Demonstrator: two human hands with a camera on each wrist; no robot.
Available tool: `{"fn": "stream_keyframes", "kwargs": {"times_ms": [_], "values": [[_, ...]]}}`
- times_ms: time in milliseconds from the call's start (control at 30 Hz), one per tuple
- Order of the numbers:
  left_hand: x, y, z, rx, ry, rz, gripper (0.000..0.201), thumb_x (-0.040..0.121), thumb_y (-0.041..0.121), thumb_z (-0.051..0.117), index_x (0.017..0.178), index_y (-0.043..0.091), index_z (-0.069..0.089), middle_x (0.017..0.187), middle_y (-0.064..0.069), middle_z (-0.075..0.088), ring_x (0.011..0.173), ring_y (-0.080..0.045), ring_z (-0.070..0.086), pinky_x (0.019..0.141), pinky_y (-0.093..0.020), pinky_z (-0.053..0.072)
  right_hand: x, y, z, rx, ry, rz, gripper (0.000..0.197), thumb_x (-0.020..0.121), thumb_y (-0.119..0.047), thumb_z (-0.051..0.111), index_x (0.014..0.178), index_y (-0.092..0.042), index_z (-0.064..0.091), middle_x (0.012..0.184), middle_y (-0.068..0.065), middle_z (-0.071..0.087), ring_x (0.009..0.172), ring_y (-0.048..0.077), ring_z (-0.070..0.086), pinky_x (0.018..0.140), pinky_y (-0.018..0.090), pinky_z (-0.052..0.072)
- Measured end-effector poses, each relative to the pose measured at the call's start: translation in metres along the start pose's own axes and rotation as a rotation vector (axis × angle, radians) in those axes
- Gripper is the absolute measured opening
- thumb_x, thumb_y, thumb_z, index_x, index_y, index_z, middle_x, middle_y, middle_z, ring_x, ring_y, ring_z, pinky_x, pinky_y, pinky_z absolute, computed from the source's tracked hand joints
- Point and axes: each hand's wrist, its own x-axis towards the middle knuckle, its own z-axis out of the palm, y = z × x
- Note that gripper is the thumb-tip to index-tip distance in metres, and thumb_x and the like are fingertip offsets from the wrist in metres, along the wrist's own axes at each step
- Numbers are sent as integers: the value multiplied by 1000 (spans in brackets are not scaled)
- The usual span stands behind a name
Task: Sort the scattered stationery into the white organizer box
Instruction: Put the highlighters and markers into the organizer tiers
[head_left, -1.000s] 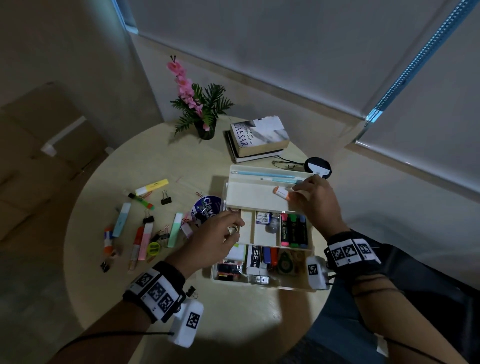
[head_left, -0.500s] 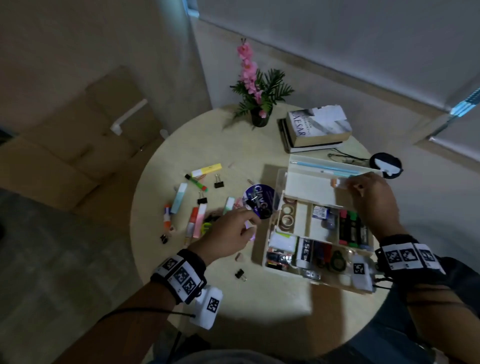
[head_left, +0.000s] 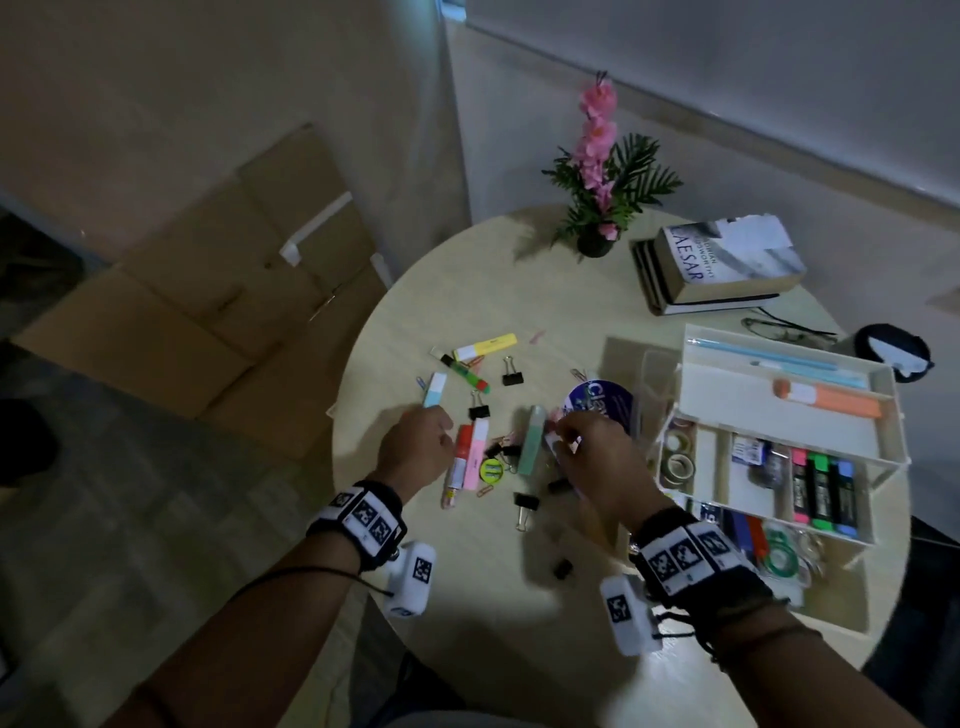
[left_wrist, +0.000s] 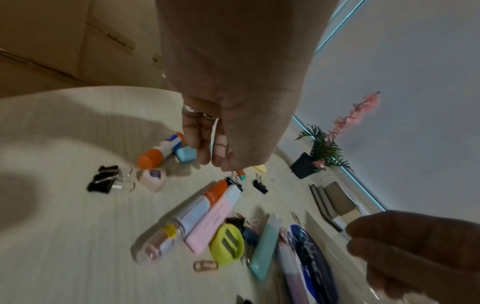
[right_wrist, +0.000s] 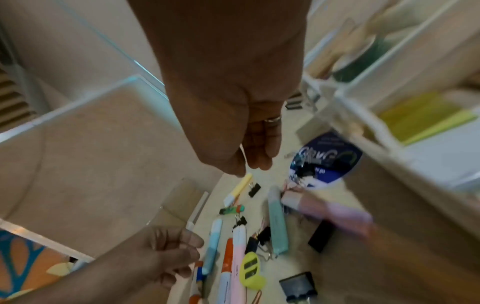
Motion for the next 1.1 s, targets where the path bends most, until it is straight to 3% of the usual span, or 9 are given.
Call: {"fn": "stream_keyframes", "kwargs": {"times_ms": [100,233,467,567,700,833,933,1000,1100], "values": [[30,-8,-12,-29,33,16,25,92,15,64,115,20,71,115,-6,72,107,-30,69,90,-41,58,22,-5,23,-54,-75,85,9,94,-17,65,100,-13,70,99,7,71,92,28,66,72,36,53],[69,-13,-23,14,48,194,27,91,9,62,115,21,69,116,-8,64,108,-32,63,89,-42,55,42,-8,36,-117,-84,158,12,95,-17,67,105,-11,69,100,9,71,92,30,66,74,37,54],[114,-9,-14,268,-101,528,44,93,6,62,133,23,67,135,-10,55,119,-36,54,101,-45,48,53,-13,48,-146,-94,266,15,90,-17,69,105,-17,72,100,5,75,91,28,70,75,38,58],[118,-6,-12,406,-75,599,37,94,6,60,127,20,69,137,-12,53,120,-37,51,98,-47,44,46,-24,54,-161,-115,282,11,90,-16,67,100,-17,71,94,5,75,83,28,71,71,42,61],[121,2,-15,499,-36,714,29,94,2,52,112,12,72,128,-12,57,117,-36,51,90,-47,46,37,-42,71,-145,-143,239,14,95,-18,59,96,-17,72,86,4,74,77,25,71,66,39,59],[122,1,-16,566,-27,830,36,91,1,42,116,12,66,128,-11,59,120,-36,53,97,-49,45,31,-72,91,-139,-225,132,12,97,-15,59,100,-15,71,90,4,76,77,24,73,67,34,58],[118,1,-14,502,-6,871,47,83,-2,31,111,14,65,117,-8,64,115,-36,56,99,-50,41,32,-92,113,-151,-248,151,22,99,-32,56,109,-14,62,94,9,74,83,29,74,69,38,60],[115,0,-13,376,20,833,38,83,-7,44,103,18,64,106,-3,66,107,-34,59,93,-46,39,33,-102,123,-137,-202,172,35,99,-42,55,116,-11,57,92,12,73,82,33,74,66,39,58],[111,6,-16,144,53,788,16,93,11,66,101,24,62,102,5,65,102,-27,59,87,-42,35,34,-119,131,-165,-124,159,39,100,-33,62,121,-2,52,90,18,71,75,38,72,59,41,56]]}}
